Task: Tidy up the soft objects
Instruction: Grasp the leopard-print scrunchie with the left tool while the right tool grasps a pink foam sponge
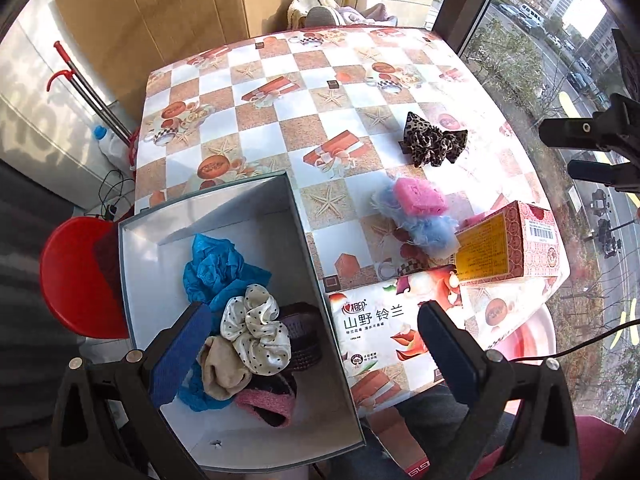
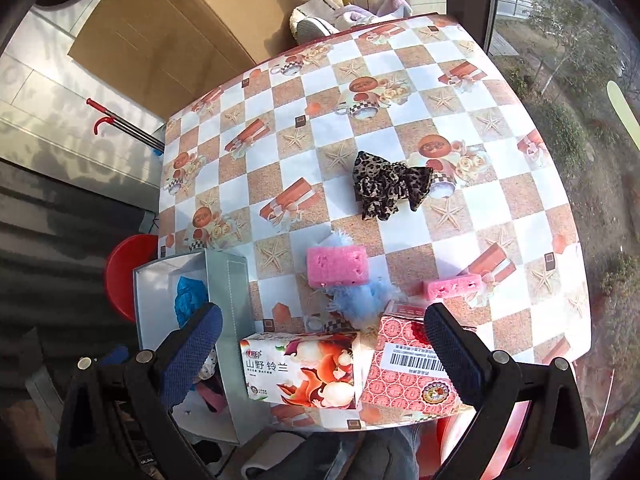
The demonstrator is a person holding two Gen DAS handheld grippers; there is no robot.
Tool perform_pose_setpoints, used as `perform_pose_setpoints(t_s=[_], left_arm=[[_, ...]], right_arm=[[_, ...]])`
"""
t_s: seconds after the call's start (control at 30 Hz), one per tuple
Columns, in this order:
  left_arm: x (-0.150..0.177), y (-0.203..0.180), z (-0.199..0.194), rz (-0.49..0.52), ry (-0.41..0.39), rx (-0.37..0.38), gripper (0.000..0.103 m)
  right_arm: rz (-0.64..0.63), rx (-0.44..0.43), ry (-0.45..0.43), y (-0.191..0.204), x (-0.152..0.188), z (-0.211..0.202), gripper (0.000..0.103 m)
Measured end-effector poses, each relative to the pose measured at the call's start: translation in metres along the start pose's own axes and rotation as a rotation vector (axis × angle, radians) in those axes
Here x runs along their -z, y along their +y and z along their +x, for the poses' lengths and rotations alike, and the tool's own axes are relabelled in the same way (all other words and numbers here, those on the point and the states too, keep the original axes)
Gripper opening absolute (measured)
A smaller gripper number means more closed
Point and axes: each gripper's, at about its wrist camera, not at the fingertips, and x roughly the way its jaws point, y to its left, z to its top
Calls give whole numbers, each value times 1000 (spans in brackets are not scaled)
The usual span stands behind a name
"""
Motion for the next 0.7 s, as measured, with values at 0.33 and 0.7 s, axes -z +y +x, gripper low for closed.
perform_pose_setpoints(t_s=[0.33, 0.7], left_arm=[[-74, -84, 111, 186, 201, -15, 103], [-116, -103, 170, 210, 270, -97, 103]], right_arm=[[231, 70, 63, -133, -1, 10, 102], [398, -76, 284, -198, 4, 97, 102]])
